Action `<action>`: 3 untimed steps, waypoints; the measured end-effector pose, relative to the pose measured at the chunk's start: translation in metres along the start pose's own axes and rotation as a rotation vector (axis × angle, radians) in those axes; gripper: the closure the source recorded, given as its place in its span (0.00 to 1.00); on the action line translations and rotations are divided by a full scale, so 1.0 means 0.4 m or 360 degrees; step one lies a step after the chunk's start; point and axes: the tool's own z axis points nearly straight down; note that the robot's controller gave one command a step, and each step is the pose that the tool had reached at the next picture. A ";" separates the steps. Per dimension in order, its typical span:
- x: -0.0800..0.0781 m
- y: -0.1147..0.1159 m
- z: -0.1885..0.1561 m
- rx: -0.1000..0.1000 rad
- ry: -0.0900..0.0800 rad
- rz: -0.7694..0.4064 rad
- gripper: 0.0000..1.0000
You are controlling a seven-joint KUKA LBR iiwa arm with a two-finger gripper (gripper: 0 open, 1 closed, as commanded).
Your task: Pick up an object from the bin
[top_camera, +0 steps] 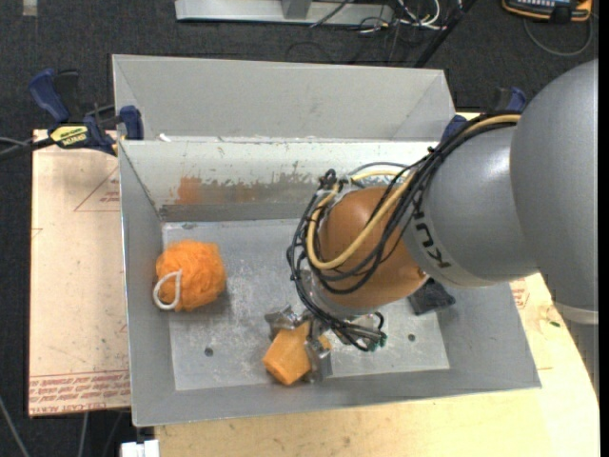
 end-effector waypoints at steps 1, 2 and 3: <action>-0.010 0.001 0.003 0.0000 0.0001 -0.0237 1.00; -0.013 0.010 -0.104 -0.0008 0.0009 -0.0449 1.00; -0.037 0.004 -0.212 -0.0003 -0.0001 -0.0183 1.00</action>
Offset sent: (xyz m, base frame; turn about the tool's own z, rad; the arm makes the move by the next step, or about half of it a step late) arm 0.0051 0.0125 0.1409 0.0330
